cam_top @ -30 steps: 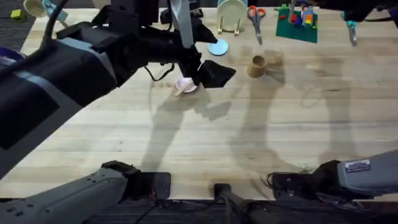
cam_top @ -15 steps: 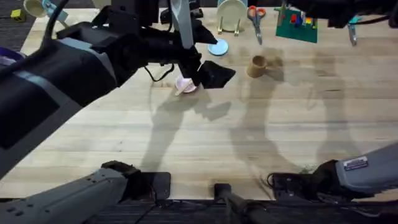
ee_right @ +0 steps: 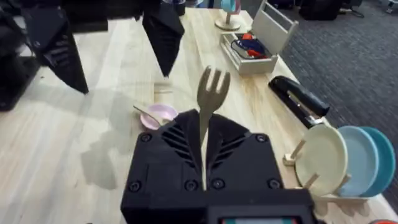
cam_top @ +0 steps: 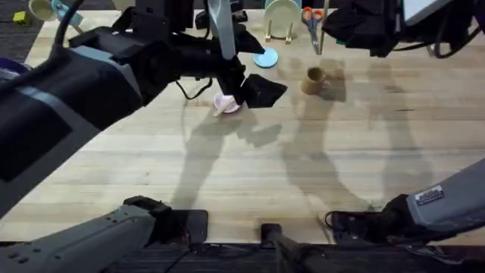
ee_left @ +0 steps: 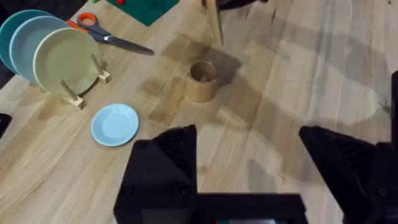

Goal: Pick up a utensil and set it on the pink plate, then put the other utensil in the container.

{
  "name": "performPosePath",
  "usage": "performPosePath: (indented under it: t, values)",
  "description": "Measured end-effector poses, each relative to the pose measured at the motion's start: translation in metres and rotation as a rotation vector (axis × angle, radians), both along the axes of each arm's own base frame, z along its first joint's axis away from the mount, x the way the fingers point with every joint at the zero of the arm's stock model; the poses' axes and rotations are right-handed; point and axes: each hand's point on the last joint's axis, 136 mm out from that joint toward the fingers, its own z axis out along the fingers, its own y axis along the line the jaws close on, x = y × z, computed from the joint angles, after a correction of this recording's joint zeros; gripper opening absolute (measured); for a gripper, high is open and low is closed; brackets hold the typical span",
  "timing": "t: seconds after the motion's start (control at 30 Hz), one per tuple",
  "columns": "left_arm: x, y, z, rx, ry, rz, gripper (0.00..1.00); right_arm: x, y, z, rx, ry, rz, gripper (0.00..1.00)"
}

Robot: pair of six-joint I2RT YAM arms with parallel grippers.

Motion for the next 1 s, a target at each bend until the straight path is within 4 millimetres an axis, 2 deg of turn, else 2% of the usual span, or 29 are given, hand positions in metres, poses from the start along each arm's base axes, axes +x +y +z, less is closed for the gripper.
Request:
performPosePath:
  t: [0.37,0.7,1.0]
  values:
    - [-0.002,0.001,-0.002,0.004,0.012,0.000,0.994,0.013,-0.004,-0.042,0.007,0.042,0.001,0.030]
    - [-0.002,0.001,-0.002,0.004,0.013,0.000,0.994,0.026,-0.033,-0.066,0.013,0.074,-0.069,0.030]
    - [-0.002,0.001,-0.002,0.004,0.013,0.000,0.995,0.034,-0.035,-0.092,0.014,0.084,-0.067,0.029]
